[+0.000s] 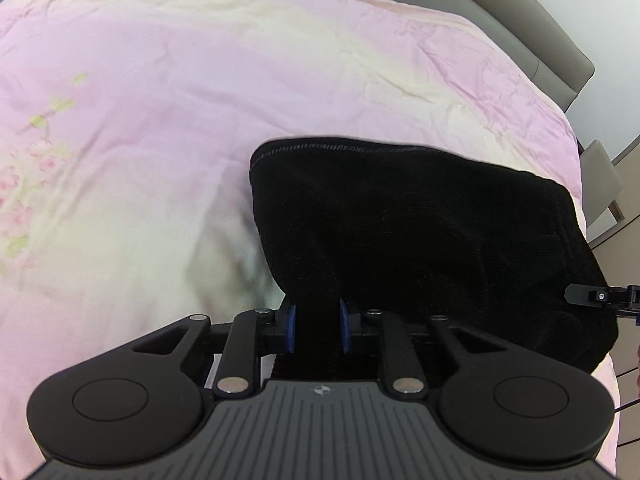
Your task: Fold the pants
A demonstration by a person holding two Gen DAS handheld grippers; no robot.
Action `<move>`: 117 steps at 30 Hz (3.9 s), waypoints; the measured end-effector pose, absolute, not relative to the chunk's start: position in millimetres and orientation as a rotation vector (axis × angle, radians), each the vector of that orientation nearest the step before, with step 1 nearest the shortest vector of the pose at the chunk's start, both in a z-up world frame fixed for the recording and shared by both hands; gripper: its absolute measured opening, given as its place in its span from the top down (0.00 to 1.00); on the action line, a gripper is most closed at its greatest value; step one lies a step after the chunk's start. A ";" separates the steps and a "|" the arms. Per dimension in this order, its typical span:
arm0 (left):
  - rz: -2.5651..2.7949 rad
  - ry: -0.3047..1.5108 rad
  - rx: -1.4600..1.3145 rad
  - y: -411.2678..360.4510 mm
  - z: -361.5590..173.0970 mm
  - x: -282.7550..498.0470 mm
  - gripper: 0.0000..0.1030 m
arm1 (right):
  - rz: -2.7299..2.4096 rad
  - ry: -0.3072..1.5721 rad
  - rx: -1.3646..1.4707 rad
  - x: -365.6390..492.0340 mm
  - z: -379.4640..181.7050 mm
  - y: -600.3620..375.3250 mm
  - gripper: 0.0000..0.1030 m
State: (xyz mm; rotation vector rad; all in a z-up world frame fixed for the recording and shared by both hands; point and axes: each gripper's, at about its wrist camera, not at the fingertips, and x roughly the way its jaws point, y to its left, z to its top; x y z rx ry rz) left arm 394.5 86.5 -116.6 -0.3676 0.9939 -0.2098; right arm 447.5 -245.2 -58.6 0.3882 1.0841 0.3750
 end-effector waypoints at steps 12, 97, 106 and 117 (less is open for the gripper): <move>-0.122 0.939 -0.207 199.4 -18.5 346.9 0.79 | 0.526 1.010 0.509 400.2 -18.9 -120.7 0.65; 0.177 0.654 0.065 101.4 -21.8 70.1 0.22 | 0.413 0.557 -0.056 98.2 -16.8 -4.7 0.05; 0.174 0.671 0.052 99.3 -20.9 68.1 0.22 | 0.409 0.555 -0.060 100.1 -15.8 -2.8 0.05; 0.171 0.672 0.046 97.5 -17.1 68.7 0.22 | 0.410 0.538 -0.060 95.5 -16.3 -3.2 0.05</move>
